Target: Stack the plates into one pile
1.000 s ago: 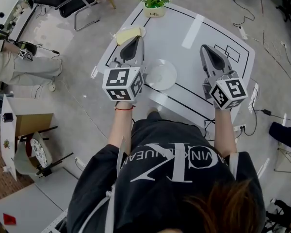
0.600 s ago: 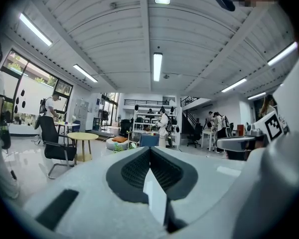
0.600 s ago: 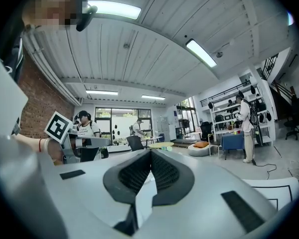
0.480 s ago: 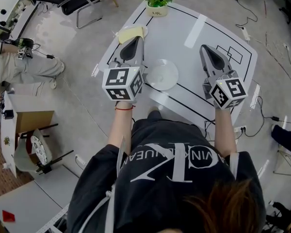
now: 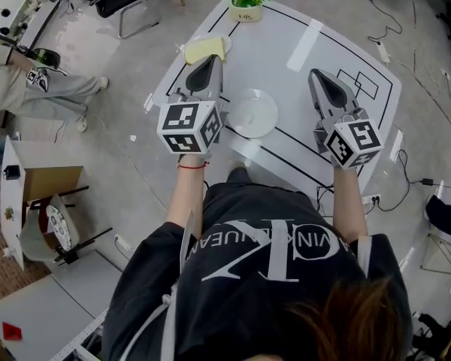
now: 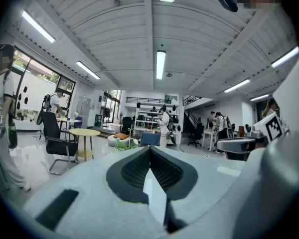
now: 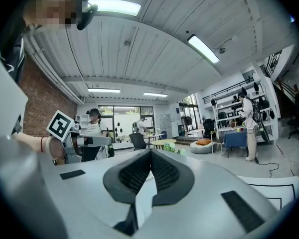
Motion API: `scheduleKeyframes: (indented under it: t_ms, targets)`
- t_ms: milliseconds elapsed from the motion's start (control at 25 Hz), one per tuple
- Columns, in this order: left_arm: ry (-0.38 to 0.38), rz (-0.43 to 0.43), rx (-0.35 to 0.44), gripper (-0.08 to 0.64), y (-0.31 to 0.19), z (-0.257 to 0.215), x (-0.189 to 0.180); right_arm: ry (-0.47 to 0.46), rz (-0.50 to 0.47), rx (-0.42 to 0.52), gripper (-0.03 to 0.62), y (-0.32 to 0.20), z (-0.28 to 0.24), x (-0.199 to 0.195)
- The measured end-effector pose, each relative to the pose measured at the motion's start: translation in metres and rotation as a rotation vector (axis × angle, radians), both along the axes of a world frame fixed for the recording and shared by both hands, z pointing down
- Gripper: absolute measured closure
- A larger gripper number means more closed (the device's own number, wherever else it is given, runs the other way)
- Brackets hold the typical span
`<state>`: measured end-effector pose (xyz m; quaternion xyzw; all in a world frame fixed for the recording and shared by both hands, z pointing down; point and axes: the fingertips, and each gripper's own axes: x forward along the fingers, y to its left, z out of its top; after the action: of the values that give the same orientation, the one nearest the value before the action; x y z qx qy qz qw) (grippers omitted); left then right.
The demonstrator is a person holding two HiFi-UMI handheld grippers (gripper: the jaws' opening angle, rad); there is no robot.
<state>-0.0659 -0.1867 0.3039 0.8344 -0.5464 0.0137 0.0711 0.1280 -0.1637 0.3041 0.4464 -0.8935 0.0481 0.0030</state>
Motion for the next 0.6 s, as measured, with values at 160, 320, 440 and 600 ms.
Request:
scheduleKeyframes:
  t_ms: [160, 320, 440, 600]
  targets:
    - [0.005, -0.003, -0.009, 0.551, 0.0021, 0.0018, -0.0007, 0.002, -0.004, 0.002, 0.591, 0.0024, -0.0025, -0.0010]
    - [0.004, 0.003, -0.012, 0.551, 0.0008, 0.0052, 0.0031, 0.005, -0.005, 0.002, 0.591, 0.0018, -0.0002, 0.0016]
    - [0.005, 0.009, -0.014, 0.551, 0.0002, 0.0063, 0.0039, -0.001, -0.005, 0.001, 0.591, 0.0017, -0.0007, 0.0016]
    - [0.004, 0.013, -0.011, 0.551, 0.0012, 0.0045, 0.0042, -0.048, 0.003, 0.017, 0.591, 0.0037, -0.0079, 0.0030]
